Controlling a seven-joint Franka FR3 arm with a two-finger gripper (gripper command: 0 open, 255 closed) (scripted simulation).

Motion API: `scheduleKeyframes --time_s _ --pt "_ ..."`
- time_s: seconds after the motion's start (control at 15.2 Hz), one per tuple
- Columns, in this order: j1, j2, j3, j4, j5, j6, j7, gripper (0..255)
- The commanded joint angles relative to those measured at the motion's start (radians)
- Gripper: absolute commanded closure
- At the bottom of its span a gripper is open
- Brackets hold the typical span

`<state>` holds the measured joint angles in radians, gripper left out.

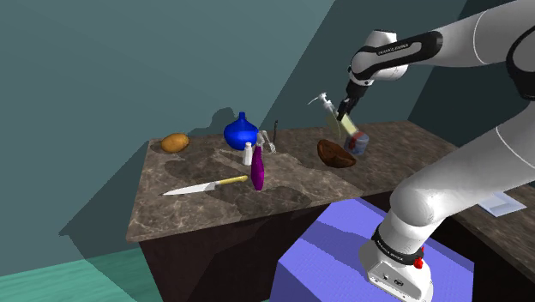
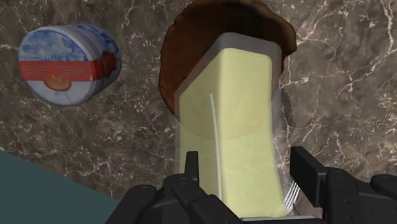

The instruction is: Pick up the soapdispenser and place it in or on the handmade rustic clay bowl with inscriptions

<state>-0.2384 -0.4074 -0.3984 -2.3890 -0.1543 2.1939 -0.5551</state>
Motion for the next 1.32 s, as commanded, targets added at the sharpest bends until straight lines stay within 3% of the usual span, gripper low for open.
scheduleKeyframes --time_s 0.0,0.2,0.92,1.25 --pt "-0.027 -0.063 -0.012 -0.052 -0.026 -0.008 -0.019 255" --pt "-0.078 -0.172 -0.033 -0.131 -0.07 -0.033 -0.054 255" --pt "-0.079 -0.108 -0.07 -0.237 -0.082 0.136 -0.062 255" --pt "-0.078 -0.105 -0.071 -0.24 -0.083 0.142 -0.062 255"
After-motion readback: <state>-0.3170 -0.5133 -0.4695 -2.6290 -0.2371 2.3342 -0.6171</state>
